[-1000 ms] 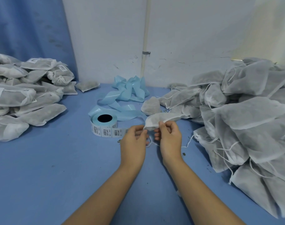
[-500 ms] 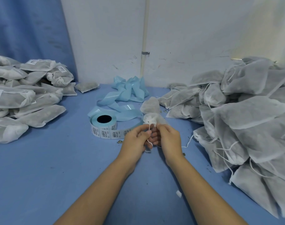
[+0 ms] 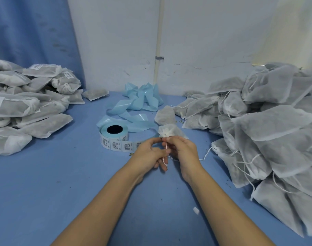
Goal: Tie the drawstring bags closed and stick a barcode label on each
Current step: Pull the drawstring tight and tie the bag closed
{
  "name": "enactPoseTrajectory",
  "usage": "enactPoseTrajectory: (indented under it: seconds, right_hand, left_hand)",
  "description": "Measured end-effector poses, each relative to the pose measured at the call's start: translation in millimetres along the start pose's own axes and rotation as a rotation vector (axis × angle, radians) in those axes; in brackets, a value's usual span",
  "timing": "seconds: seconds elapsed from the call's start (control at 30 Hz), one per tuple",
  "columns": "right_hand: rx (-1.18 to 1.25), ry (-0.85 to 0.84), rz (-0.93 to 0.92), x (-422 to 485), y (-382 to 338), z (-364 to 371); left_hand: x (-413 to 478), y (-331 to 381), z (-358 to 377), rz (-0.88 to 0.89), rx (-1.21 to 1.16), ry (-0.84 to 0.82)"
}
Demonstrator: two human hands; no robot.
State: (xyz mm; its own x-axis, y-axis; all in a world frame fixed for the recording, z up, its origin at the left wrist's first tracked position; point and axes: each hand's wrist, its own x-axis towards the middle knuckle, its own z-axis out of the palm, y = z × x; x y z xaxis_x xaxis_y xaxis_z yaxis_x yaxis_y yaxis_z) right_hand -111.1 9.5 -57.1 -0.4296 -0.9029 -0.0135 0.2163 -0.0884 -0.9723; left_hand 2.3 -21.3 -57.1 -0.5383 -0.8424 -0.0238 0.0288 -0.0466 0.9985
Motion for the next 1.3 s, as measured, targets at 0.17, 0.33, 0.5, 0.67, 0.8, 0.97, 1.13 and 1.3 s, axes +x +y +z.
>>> enactPoseTrajectory:
  seconds: [0.17, 0.33, 0.5, 0.67, 0.8, 0.97, 1.13, 1.3]
  right_hand:
    - [0.035, 0.029, 0.047, 0, -2, -2]
    - [0.15, -0.01, 0.082, 2, -7, -4]
    - [0.058, -0.027, 0.062, -2, -9, -7]
    - [-0.247, 0.097, -0.127, -2, -3, -16]
    - [-0.686, 0.111, -0.279, -3, 3, -16]
    - [-1.202, 0.201, -0.568, -16, 5, -5]
    - [-1.259, 0.163, -0.747, -25, 5, -4]
    - [-1.207, 0.086, -0.787, -25, 10, 0]
  left_hand:
    - [2, 1, -1, -0.003, 0.059, -0.045]
    - [2, -7, 5, 0.018, 0.18, 0.08]
    - [3, -15, 7, 0.126, 0.41, 0.22]
    - [4, -14, 4, 0.304, 0.715, 0.295]
    - [-3, -15, 6, 0.394, 0.944, 0.376]
    - [-5, -12, 8, 0.646, 0.97, 0.337]
    - [-1, -9, 9, 0.561, 0.429, 0.268]
    - [-2, -6, 6, 0.473, 0.275, 0.271]
